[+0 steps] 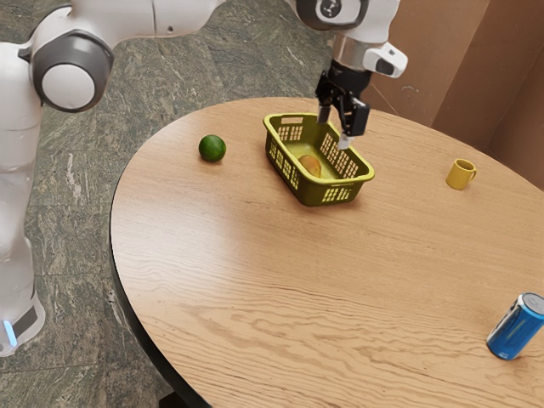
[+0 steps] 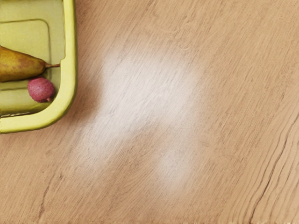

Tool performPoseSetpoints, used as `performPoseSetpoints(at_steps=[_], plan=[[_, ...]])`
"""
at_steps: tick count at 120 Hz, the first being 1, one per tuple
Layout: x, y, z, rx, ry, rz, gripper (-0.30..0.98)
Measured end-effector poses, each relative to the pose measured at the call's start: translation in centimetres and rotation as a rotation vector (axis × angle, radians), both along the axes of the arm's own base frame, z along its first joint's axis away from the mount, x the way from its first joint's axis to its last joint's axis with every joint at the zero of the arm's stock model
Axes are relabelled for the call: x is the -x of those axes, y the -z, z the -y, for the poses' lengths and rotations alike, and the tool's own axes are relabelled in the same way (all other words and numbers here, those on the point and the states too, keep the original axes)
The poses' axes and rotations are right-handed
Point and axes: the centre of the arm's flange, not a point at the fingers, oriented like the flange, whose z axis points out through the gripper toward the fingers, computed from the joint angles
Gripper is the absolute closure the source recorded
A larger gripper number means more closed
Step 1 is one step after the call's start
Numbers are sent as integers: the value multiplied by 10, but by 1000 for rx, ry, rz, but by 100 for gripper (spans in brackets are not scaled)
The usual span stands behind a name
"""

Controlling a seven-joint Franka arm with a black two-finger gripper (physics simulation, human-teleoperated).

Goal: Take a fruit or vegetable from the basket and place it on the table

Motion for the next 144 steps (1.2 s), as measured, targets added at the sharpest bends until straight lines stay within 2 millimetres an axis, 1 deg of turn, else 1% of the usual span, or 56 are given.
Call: performPoseSetpoints(at_steps=[8,19,26,30,35,41,59,79,84,89,96,103,112,119,126,134,144], plan=[[-3,9,-3,-3,-5,-23,0],[-11,33,-11,-24,-20,-94,0],[-11,41,-14,-37,-16,-129,0],[-10,44,-12,-38,8,-145,0],[-10,47,-4,-39,56,-164,0],[-7,47,1,-37,117,-183,0],[-3,47,1,-20,293,-210,0],[-13,41,-4,-109,568,-156,1],[-18,42,-6,-138,646,-147,1],[-24,47,-11,-161,717,-142,1],[-38,59,-28,-187,796,-129,1],[-56,75,-48,-212,866,-100,1],[-79,93,-59,-252,964,-49,1],[-93,107,-73,-271,1023,-16,1],[-102,113,-89,-297,1064,18,1],[-111,121,-102,-323,1110,46,1],[-117,132,-108,-339,1174,63,1]])
